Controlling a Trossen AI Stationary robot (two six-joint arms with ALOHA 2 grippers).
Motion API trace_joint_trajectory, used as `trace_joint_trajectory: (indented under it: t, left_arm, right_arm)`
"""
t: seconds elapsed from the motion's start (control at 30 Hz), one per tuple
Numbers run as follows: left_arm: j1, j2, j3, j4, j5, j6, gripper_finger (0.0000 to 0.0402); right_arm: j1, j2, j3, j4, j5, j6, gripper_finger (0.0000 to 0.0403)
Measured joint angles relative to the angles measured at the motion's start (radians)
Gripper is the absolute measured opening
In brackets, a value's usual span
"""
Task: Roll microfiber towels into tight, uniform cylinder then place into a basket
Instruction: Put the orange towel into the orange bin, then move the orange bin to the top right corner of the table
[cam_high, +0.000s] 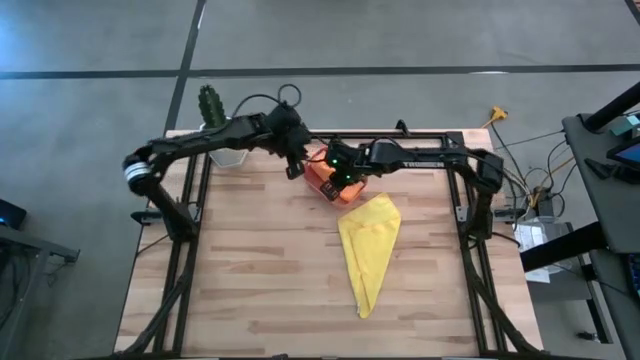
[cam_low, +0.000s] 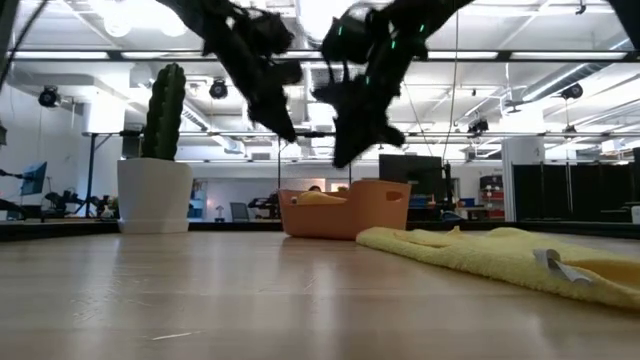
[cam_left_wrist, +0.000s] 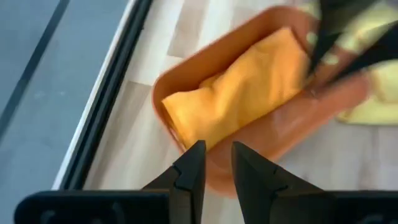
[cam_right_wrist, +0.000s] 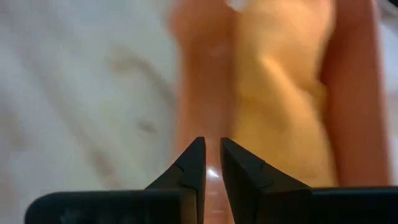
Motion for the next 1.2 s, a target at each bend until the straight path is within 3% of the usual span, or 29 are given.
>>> trace_joint_trajectory:
  t: [0.17, 0.37, 0.5, 0.67, 0.83, 1.07, 1.2]
  left_arm:
    - [-0.003, -0.137, -0.066, -0.015, 0.002, -0.110, 0.0061]
    - [-0.004, -0.254, -0.170, -0.021, 0.000, -0.138, 0.0061]
    - [-0.004, -0.295, -0.228, -0.033, -0.002, -0.138, 0.0061]
    - [-0.004, -0.315, -0.278, -0.035, 0.007, -0.138, 0.0061]
    - [-0.004, -0.316, -0.290, -0.033, 0.029, -0.137, 0.0061]
    - [-0.004, -0.335, -0.293, -0.032, 0.030, -0.137, 0.0061]
    - [-0.004, -0.337, -0.298, -0.033, 0.029, -0.137, 0.0061]
  right_arm:
    - [-0.075, 0.073, 0.000, -0.028, 0.054, -0.050, 0.0043]
    - [-0.163, 0.125, -0.001, -0.076, 0.090, -0.182, 0.0043]
    - [-0.208, 0.142, -0.001, -0.156, 0.264, -0.249, 0.0043]
    - [-0.257, 0.140, 0.002, -0.133, 0.483, -0.416, 0.0043]
    - [-0.312, 0.141, 0.020, -0.111, 0.528, -0.567, 0.0043]
    - [-0.327, 0.088, 0.106, -0.207, 0.599, -0.432, 0.0043]
    - [-0.319, 0.030, 0.160, -0.146, 0.470, -0.256, 0.0043]
